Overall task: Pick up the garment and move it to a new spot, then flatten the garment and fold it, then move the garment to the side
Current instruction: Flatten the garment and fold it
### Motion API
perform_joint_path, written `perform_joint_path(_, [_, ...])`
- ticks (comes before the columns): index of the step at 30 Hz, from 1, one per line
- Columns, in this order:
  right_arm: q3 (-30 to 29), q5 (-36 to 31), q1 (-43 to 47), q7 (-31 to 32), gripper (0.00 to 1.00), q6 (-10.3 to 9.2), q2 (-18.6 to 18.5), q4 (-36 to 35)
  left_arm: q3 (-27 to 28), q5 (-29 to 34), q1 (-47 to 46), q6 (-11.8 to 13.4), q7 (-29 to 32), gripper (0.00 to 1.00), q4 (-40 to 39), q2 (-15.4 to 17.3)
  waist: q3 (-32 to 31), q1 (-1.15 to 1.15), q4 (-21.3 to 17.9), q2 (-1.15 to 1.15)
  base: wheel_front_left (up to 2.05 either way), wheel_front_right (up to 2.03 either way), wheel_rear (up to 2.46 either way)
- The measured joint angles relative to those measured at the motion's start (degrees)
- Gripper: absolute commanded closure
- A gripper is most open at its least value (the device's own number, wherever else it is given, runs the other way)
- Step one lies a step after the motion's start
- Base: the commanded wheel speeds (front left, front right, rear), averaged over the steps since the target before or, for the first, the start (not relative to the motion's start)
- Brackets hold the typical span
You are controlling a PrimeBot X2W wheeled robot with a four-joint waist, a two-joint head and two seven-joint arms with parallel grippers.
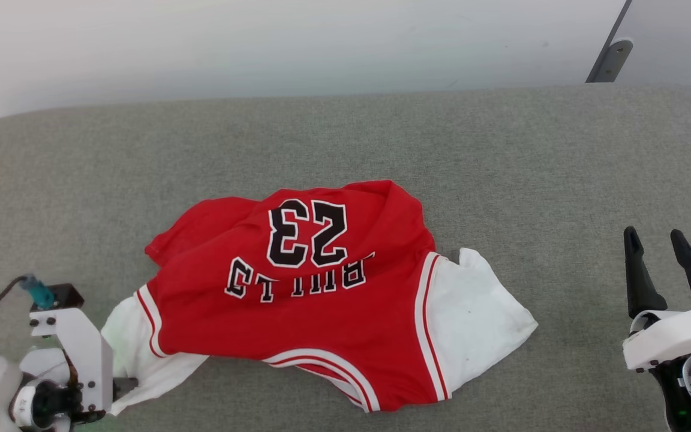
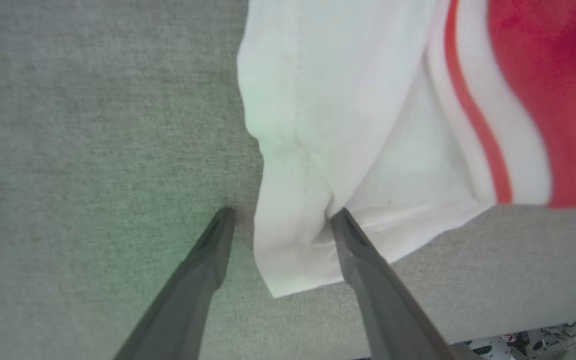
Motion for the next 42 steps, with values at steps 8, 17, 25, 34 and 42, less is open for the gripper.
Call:
perform_joint_path(8, [3.85,2.75,2.08,9.14,0.00,0.00,-0.13,-0.56,0.66,-1.97,0.20,-0.80,0.83,1.00,1.35,-0.83,0.44,0.00,0.04,0.00,0.00,0.00,0.00])
perform_joint_path(17, [8.84,7.14,3.21,24.19,0.00,0.00,-1.53,-0.29,0.24,-1.33,-1.07,-1.29,0.41,1.00,0.29,-1.27,1.84,0.00,1.11,0.00,0.00,0.00,0.00])
perform_joint_path(25, [10.05,6.44,-1.54,32.53,0.00,0.00,-2.00,5.20,-0.98,0.20,-3.75,-2.29,-0.18,1.00,-0.47,-2.67,3.56,0.00,3.09,0.00,0.00,0.00,0.00])
perform_joint_path(34, [8.96,6.42,-6.49,38.47,1.00,-0.01,-0.93,10.32,-1.66,1.19,-6.47,-2.70,-0.74,1.00,-0.91,-3.71,4.47,0.00,4.72,0.00,0.00,0.00,0.00])
perform_joint_path(42, [7.06,10.90,-13.93,37.95,1.00,-0.01,-2.05,5.67,-1.02,2.44,-14.47,-1.99,1.56,1.00,-7.11,-2.67,1.75,0.00,4.87,0.00,0.00,0.00,0.00])
